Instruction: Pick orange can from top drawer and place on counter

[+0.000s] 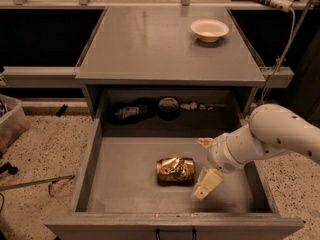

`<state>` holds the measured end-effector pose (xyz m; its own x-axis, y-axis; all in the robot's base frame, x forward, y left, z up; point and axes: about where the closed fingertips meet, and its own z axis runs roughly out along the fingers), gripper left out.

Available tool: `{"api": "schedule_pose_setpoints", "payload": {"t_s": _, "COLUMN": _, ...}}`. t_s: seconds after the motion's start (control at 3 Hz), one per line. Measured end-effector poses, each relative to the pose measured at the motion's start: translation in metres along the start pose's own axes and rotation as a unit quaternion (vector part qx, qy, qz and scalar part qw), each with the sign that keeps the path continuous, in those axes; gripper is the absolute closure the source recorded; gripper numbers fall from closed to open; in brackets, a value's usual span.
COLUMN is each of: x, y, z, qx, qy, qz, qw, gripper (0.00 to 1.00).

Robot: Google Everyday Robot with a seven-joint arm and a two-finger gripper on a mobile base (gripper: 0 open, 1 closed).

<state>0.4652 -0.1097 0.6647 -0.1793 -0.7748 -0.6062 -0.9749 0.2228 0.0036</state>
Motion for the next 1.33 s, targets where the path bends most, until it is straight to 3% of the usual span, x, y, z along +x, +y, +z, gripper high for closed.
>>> {"api": "schedule_pose_setpoints", "payload": {"t_s": 0.67, "x": -0.005, "y": 0.004, "z": 0.014, "qx": -0.006, "qy": 0.0, "qz": -0.012, "qw": 0.9999, "gripper": 0.0}}
{"api": "schedule_pose_setpoints", "payload": {"t_s": 1.33, "x": -0.03, "y": 0.007, "z": 0.055, "qx": -0.005, "qy": 0.009, "qz": -0.063, "qw": 0.998, "gripper": 0.0}}
